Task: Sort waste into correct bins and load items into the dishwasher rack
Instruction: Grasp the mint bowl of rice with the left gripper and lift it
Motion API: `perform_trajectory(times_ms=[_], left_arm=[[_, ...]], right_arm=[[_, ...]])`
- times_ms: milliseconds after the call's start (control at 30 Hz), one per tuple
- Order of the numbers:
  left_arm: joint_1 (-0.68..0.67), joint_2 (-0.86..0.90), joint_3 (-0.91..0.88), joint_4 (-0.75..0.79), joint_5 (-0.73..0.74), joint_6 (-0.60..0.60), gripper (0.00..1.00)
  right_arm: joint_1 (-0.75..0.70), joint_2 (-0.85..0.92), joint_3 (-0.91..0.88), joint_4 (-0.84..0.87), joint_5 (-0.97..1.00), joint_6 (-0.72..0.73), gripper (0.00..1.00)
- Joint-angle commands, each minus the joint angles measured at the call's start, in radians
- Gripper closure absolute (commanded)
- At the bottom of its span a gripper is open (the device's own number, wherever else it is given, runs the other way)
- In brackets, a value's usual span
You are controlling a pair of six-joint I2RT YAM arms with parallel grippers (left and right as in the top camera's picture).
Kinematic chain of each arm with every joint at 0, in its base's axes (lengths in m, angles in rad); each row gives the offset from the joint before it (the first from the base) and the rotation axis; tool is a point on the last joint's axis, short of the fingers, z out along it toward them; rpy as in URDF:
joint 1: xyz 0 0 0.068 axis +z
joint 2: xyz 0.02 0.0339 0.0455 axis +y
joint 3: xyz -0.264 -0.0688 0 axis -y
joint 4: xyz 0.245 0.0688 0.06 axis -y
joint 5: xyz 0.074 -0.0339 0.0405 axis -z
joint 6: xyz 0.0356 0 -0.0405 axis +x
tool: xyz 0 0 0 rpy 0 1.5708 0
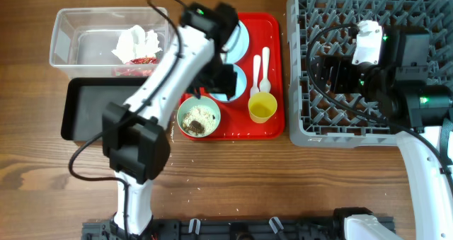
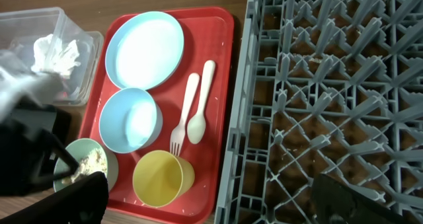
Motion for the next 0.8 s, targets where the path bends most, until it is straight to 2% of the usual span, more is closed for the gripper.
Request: perform_trajectory(times_ms=[0,133,233,333,400,667,767], left_arm=[[-0.010,-0.007,-0.117,0.074,-0.031,0.018,0.26],[-0.013,-0.007,-0.238,0.213,0.015,0.149,0.30],[-0.016,-0.007,-0.328,0.322,0.014,0.175,0.41],[-0.016,-0.006,-0.370,0.387,0.014,0.190,0.56],[-0.017,-0.005,-0.374,0.397,0.015,0.189,0.68],[-0.056,0.000,-0.417,0.434,0.013,0.188,0.81],[-0.055,0.000,-0.417,0.433,0.014,0.188,0.92]], right_arm=[[0.005,0.008,0.022,-0.001,-0.017,0.014,0.00],[0.005,0.008,0.022,-0.001,-0.017,0.014,0.00],[0.005,0.008,0.022,-0.002,-0.017,0.014,0.00],[0.005,0.008,0.022,-0.003,-0.017,0.015,0.00],[0.005,0.008,0.022,-0.006,-0.017,0.019,0.00],[0.005,0.008,0.022,-0.008,-0.017,0.040,0.00],[0.005,0.008,0.022,-0.008,-0.017,0.040,0.00]])
